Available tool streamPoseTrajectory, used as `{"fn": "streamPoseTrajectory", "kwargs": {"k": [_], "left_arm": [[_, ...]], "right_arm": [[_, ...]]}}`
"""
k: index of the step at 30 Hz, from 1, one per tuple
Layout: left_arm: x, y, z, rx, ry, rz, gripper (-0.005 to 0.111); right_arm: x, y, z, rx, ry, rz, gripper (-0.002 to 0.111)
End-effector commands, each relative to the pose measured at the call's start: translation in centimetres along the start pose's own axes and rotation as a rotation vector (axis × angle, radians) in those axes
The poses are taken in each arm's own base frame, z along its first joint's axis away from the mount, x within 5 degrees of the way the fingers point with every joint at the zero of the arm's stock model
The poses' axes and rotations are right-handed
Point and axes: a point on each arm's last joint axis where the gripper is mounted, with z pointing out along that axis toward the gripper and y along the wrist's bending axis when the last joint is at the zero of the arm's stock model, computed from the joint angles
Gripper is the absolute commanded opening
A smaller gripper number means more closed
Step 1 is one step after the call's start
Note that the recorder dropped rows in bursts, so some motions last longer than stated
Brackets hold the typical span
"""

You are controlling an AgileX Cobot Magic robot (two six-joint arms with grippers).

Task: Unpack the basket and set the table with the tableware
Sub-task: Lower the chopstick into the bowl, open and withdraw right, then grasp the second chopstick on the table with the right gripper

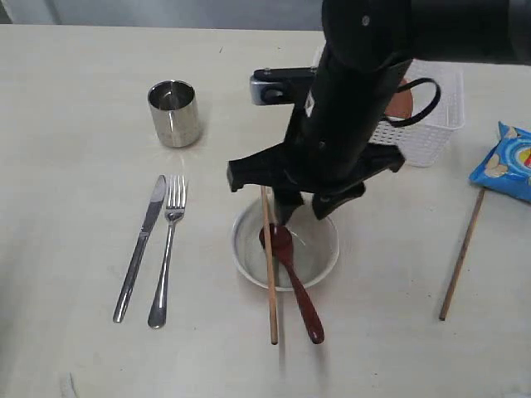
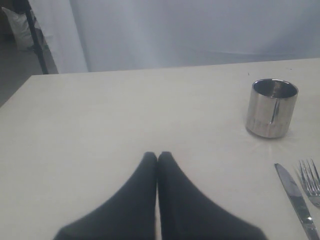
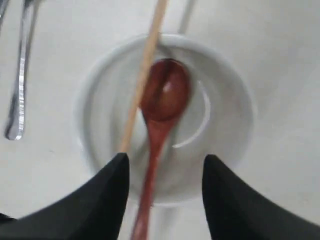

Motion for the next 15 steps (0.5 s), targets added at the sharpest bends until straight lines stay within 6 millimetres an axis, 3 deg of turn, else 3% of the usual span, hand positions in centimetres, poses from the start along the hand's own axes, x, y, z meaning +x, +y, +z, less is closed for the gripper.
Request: {"fn": "streamPoseTrajectory", "kwargs": {"k": [1, 7, 11, 15], "left_arm": [[0.1, 0.0, 0.0, -0.001, 0.0, -0.004, 0.0], [0.1, 0.0, 0.0, -0.001, 0.0, -0.004, 0.0], [0.1, 0.0, 0.0, -0.001, 0.0, -0.004, 0.0], [0.1, 0.0, 0.0, -0.001, 0.0, -0.004, 0.0]], "right_arm": [[2.1, -3.5, -2.9, 0.273, -0.066, 0.053, 0.045], [5.3, -9.4, -3.5, 0.325, -0.139, 0.267, 0.045], [6.9, -13.9, -1.9, 0.285, -0.135, 0.42, 0.045], [7.6, -17.1, -0.2, 0.174, -0.177, 0.545, 0.045]]}}
